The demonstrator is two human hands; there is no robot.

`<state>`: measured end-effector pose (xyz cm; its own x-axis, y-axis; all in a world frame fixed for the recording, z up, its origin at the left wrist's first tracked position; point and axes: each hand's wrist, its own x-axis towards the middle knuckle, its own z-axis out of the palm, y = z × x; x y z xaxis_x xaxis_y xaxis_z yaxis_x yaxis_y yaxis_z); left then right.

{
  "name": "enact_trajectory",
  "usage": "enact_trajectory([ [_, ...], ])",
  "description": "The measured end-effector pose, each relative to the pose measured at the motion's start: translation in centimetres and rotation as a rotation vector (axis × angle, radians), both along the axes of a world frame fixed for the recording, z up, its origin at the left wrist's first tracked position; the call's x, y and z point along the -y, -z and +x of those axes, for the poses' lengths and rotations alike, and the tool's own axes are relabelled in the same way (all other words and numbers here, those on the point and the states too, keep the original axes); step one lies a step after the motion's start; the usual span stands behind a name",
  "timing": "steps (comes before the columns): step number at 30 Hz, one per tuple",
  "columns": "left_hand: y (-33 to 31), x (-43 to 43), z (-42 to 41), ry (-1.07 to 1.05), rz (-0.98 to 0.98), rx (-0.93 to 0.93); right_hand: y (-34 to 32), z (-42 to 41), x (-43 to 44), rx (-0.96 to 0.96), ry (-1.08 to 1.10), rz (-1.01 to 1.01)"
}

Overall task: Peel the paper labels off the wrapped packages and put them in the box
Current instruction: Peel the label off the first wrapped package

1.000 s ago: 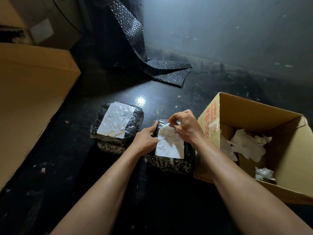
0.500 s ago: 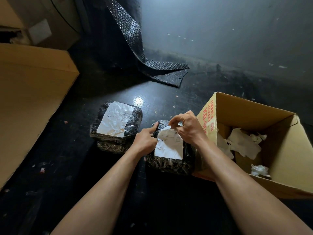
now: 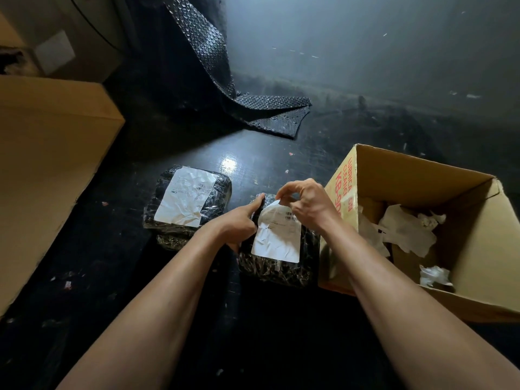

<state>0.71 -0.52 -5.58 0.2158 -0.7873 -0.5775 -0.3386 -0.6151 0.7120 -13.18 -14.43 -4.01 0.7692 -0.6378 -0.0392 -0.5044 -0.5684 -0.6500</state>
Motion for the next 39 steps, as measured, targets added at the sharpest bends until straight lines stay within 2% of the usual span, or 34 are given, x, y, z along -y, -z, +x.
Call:
enact_trajectory([
  [4,0.7,-0.2,0.2,-0.1,-0.041,-0.062,-0.1,-0.1,0.1,-0.007,-0.027,-0.005],
  [10,1.9,-0.4,-0.1,-0.192,-0.083,-0.026,-0.5,-0.7,-0.4,-0.023,-0.051,-0.012],
  [19,1.9,-0.5,-0.8,-0.222,-0.106,0.027,-0.1,-1.7,-0.8,-0.066,-0.044,-0.048],
  [39,1.5,-0.8,-1.4,-0.25,-0.102,0.068,-1.9,-2.3,-0.6,-0.077,-0.038,0.053],
])
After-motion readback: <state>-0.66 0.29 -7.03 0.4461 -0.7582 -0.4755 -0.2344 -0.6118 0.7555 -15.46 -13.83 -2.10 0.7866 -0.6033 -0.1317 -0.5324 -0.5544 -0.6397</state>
